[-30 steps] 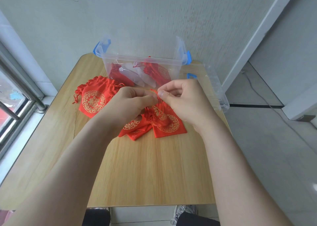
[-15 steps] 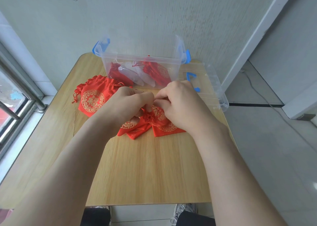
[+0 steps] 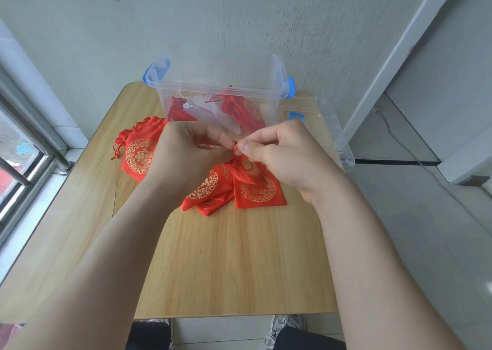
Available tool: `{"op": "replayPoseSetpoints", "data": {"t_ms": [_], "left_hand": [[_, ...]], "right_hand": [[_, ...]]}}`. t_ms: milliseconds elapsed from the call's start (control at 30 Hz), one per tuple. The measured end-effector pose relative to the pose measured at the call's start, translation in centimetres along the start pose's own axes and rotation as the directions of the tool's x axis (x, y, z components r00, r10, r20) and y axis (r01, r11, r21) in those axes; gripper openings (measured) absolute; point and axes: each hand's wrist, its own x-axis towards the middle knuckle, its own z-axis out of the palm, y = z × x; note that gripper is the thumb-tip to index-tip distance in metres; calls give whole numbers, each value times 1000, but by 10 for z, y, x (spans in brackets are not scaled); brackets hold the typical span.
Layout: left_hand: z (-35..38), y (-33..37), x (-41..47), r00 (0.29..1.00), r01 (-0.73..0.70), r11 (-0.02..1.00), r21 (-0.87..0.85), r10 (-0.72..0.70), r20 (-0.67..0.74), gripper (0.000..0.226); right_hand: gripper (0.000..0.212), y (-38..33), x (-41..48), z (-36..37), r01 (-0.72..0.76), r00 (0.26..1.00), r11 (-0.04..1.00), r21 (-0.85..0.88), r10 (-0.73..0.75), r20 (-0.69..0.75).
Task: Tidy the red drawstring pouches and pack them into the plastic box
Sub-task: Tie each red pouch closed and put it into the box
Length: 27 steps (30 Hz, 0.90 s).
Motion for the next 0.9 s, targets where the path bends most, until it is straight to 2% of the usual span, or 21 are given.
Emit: {"op": "replayPoseSetpoints", "data": {"t_ms": [167,300,400,500,633,800,900], "left_hand": [[3,5,-1,996,-6,998,67,1,85,24],[4,5,-1,984,36,990,134,-58,168,11],[4,2,1,991,24,986,168,-46,128,22],[6,-1,4,992,81,988,134,-93,85,26],[10,-3,4,987,153,985,79,-156,32,25],[6,-5,4,975,216,964,158,-206,-81,20],[4,-6,3,972,232,946,225,-216,-95,17]], "right_hand": [[15,5,4,2,-115,993,985,125,118,-13],[12,7,6,4,-153,985,976,158,163,-53],[13,8,6,4,-168,980,972,162,182,-81],[13,9,6,4,-168,979,975,148,183,-93],[13,12,6,7,-156,981,987,48,160,-110],[7,17,6,5,-221,972,960,-171,202,-123],[14,20,6,6,-264,963,908,-326,233,-132]]}}
